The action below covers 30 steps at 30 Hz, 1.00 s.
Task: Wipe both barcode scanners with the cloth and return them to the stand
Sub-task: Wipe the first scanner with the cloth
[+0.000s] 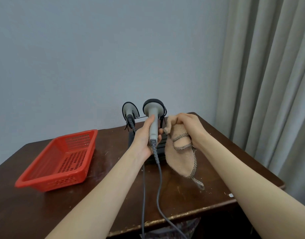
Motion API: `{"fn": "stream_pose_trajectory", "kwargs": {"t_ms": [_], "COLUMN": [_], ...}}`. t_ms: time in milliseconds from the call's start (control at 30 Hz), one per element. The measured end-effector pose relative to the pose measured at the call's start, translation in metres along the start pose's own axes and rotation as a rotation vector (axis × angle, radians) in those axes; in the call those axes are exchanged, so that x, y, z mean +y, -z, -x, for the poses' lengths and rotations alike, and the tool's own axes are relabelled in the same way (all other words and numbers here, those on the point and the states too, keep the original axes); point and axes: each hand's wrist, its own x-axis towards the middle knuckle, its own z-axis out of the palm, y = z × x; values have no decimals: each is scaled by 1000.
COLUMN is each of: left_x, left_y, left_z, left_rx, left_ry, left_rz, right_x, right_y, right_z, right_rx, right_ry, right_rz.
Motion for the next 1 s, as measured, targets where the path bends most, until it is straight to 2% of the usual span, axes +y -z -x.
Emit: {"fn": "stream_pose_trajectory", "kwargs": {"t_ms": [133,300,467,600,800,900,1000], "left_x": [2,5,2,-5,-3,-6,-11], "left_y": [2,3,6,12,7,5,9], "left_z": [-1,5,4,4,3,3,0], "left_rx": [-51,-91,-118,-195,-143,-68,-25], "left_ry": [25,35,84,115,87,76,56], "left_rz": [34,49,100,161,79,21,-16], "right_x": [1,4,-1,-5,-15,-14,-15], "right_y": [6,10,9,2,-11,-13,-7], "right_z": [-4,-8,-10,-11,-8,-10,-13], "right_rx": [150,176,239,190,84,139,280], "right_ry": [-116,-205,-200,-100,73,101,113], "right_rz": [-197,-354,-510,-434,-252,-177,-99]}}
